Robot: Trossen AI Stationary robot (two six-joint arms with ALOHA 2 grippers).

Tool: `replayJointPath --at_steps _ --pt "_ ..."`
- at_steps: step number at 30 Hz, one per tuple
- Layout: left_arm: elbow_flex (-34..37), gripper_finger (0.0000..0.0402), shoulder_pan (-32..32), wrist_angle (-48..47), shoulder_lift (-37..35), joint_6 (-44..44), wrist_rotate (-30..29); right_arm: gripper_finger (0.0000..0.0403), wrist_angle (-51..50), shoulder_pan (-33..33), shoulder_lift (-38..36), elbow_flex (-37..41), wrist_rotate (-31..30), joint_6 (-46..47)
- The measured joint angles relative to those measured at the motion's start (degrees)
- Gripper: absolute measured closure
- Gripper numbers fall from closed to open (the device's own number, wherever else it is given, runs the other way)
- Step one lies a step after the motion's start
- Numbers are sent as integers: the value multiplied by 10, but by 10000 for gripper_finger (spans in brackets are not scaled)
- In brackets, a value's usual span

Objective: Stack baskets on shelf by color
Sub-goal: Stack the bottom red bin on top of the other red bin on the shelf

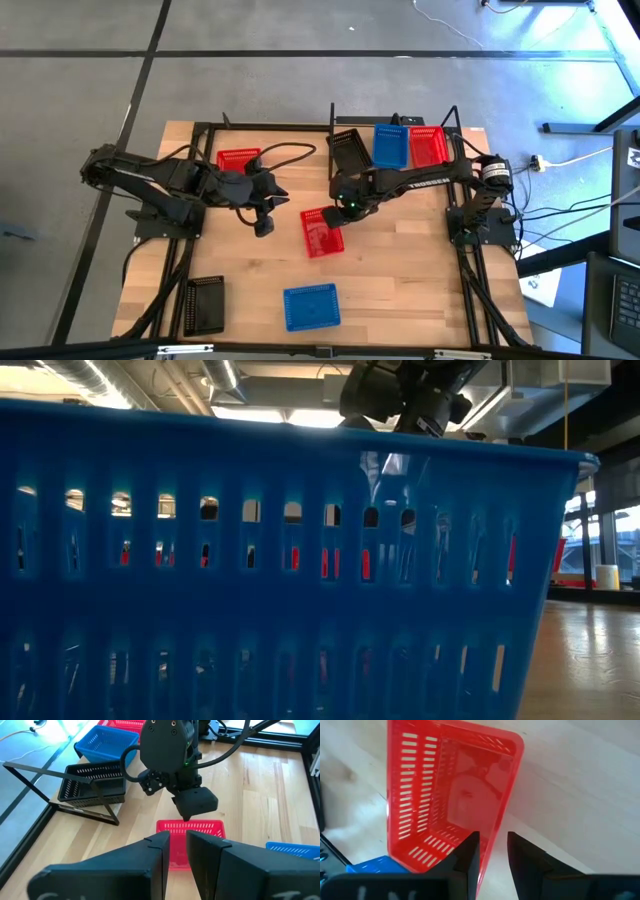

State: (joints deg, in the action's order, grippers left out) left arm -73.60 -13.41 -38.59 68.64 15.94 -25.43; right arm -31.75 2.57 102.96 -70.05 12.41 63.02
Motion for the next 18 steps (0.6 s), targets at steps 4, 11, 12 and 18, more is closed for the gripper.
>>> replayJointPath --at_steps 4,11,12,18 --pt "0 347 0 0 0 0 0 307 2 0 0 0 0 9" --pt "0 347 0 0 0 0 0 307 2 0 0 0 -24 15" --pt "0 347 0 0 0 0 0 307 2 0 0 0 -29 14" --pt "0 347 0 0 0 0 0 307 3 0 13 1 -34 14"
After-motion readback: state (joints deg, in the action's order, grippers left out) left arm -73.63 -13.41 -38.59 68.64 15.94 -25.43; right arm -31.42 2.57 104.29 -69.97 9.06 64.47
